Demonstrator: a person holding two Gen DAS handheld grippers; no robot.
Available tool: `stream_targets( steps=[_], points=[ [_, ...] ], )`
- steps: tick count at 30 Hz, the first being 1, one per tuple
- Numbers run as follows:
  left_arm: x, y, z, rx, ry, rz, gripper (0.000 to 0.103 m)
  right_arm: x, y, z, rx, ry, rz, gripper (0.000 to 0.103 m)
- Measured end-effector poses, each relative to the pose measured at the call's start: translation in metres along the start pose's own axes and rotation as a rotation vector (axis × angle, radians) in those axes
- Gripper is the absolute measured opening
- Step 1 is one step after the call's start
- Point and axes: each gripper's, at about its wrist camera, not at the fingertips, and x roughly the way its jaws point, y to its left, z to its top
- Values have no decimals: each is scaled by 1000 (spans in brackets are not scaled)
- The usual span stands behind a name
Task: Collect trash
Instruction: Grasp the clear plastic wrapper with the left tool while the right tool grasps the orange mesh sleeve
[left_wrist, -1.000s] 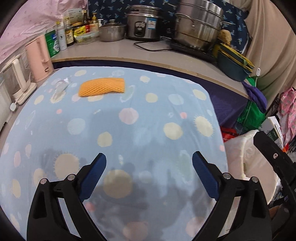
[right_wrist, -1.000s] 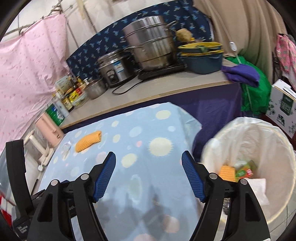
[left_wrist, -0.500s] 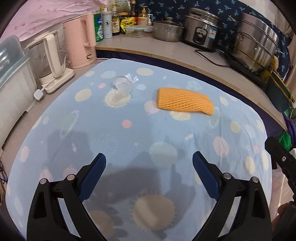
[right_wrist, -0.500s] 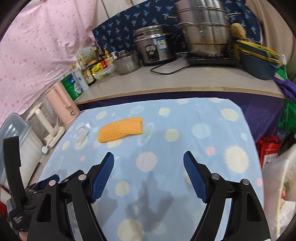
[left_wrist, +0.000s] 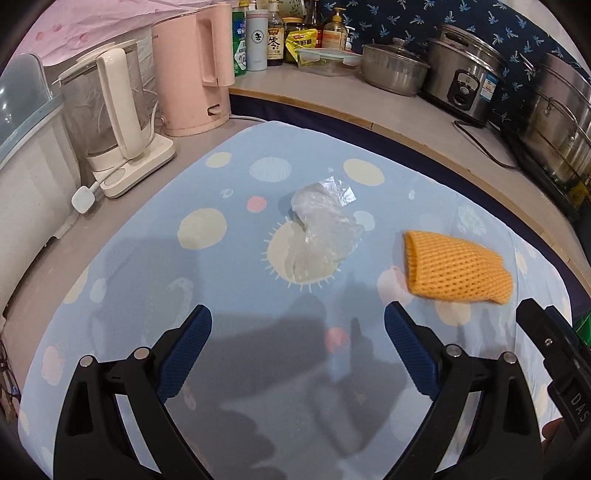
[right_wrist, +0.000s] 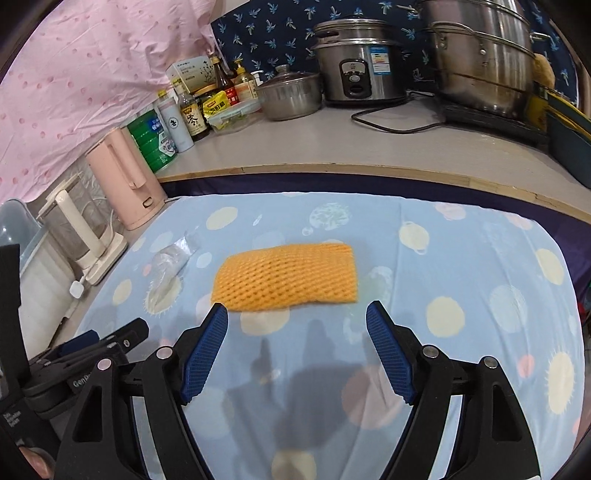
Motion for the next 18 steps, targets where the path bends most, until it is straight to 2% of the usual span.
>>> stream_targets(
  steps=[7,14,16,18],
  points=[
    [34,0,30,-6,5,-7,90,42,-1,16,-2,35,-4,75],
    [64,-3,44,-6,22,-14,89,70,0,20,-33,59,-16,75],
    [68,-6,46,2,23,-22,83,73,2,21,-54,54,-20,75],
    [74,-9,45,12,41,-32,66,74,2,21,-66,54,-21,73]
  ],
)
